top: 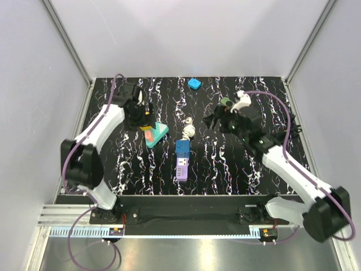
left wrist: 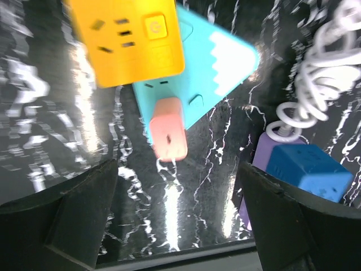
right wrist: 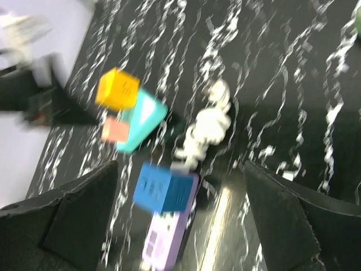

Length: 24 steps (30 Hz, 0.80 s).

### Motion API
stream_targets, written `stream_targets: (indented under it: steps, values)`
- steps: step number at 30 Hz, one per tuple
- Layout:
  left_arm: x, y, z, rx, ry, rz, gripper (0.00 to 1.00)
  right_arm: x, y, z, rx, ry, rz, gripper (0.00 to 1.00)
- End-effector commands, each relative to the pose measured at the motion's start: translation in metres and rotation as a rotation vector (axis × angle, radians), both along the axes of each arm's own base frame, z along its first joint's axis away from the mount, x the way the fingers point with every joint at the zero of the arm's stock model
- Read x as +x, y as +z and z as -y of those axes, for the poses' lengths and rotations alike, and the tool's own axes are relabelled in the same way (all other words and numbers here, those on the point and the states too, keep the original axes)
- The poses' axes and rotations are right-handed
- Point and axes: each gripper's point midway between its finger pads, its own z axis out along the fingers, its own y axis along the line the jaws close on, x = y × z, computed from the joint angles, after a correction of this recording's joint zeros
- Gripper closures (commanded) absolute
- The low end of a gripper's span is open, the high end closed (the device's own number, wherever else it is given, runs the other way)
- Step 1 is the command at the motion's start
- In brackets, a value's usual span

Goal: Insert the plug

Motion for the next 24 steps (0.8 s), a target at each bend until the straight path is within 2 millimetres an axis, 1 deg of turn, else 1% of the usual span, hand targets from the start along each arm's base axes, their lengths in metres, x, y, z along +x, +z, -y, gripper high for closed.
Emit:
stream_targets:
  steps: [1, 2, 3, 4, 5, 6, 7, 8, 9, 10, 11, 12, 13, 15, 16, 17, 18, 19, 20, 21, 22, 23, 24]
  values:
    - [0.005, 0.053, -0.018, 0.074, -0.015, 0.196, 0.07, 0.054, 0.025, 0.002, -0.045, -0.101, 0.052, 0.03]
    - [0.002, 0.054, -0.020, 0.076, -0.019, 0.210, 0.08, 0.066, 0.024, 0.002, -0.054, -0.116, 0.047, 0.05]
    - [-0.001, 0.061, -0.021, 0.071, -0.023, 0.240, 0.08, 0.085, 0.004, -0.001, -0.090, -0.127, 0.010, 0.06]
    - [-0.005, 0.053, -0.022, 0.075, -0.028, 0.239, 0.09, 0.101, 0.021, -0.007, -0.083, -0.134, 0.045, 0.07]
    - [-0.008, 0.050, -0.022, 0.073, -0.031, 0.242, 0.09, 0.115, 0.020, -0.008, -0.097, -0.145, 0.046, 0.08]
    - [-0.012, 0.054, -0.021, 0.060, -0.042, 0.261, 0.10, 0.128, 0.017, -0.011, -0.125, -0.142, 0.054, 0.08]
    - [-0.012, 0.053, -0.020, 0.058, -0.052, 0.276, 0.10, 0.151, 0.013, -0.020, -0.141, -0.145, 0.053, 0.09]
    - [-0.018, 0.042, -0.021, 0.065, -0.060, 0.263, 0.10, 0.165, 0.010, -0.019, -0.151, -0.163, 0.053, 0.09]
    - [-0.021, 0.042, -0.024, 0.070, -0.059, 0.279, 0.10, 0.176, 0.005, -0.022, -0.158, -0.170, 0.049, 0.09]
    - [-0.019, 0.042, -0.025, 0.075, -0.063, 0.307, 0.09, 0.197, -0.003, -0.027, -0.164, -0.179, 0.044, 0.09]
    - [-0.024, 0.031, -0.027, 0.083, -0.066, 0.290, 0.09, 0.208, -0.009, -0.029, -0.165, -0.187, 0.039, 0.09]
    - [-0.025, 0.034, -0.027, 0.082, -0.068, 0.305, 0.09, 0.219, -0.013, -0.027, -0.165, -0.198, 0.036, 0.09]
    - [-0.025, 0.035, -0.026, 0.078, -0.075, 0.310, 0.08, 0.238, -0.023, -0.034, -0.164, -0.200, 0.034, 0.09]
    - [-0.026, 0.046, -0.021, 0.042, -0.086, 0.338, 0.08, 0.255, -0.035, -0.044, -0.148, -0.162, 0.025, 0.09]
    - [-0.025, 0.049, -0.017, 0.024, -0.092, 0.358, 0.08, 0.273, -0.045, -0.047, -0.140, -0.158, 0.023, 0.09]
    - [-0.025, 0.051, -0.015, 0.012, -0.096, 0.367, 0.08, 0.281, -0.052, -0.049, -0.132, -0.153, 0.016, 0.09]
    - [-0.028, 0.052, -0.012, -0.010, -0.106, 0.372, 0.07, 0.293, -0.083, -0.044, -0.139, -0.168, -0.025, 0.09]
    - [-0.030, 0.052, -0.010, -0.021, -0.111, 0.373, 0.05, 0.306, -0.071, -0.044, -0.117, -0.178, 0.004, 0.09]
    - [-0.031, 0.051, -0.009, -0.027, -0.115, 0.371, 0.03, 0.313, -0.078, -0.043, -0.111, -0.179, -0.003, 0.09]
    - [-0.032, 0.049, -0.007, -0.038, -0.124, 0.364, 0.01, 0.320, -0.081, -0.043, -0.080, -0.185, -0.010, 0.09]
    - [-0.031, 0.050, -0.006, -0.041, -0.126, 0.363, 0.01, 0.336, -0.089, -0.036, -0.061, -0.196, -0.009, 0.10]
    - [-0.031, 0.049, -0.005, -0.044, -0.128, 0.360, 0.01, 0.340, -0.092, -0.042, -0.036, -0.157, -0.011, 0.12]
    - [-0.030, 0.050, -0.004, -0.047, -0.130, 0.361, 0.01, 0.346, -0.121, -0.041, -0.035, -0.160, -0.055, 0.12]
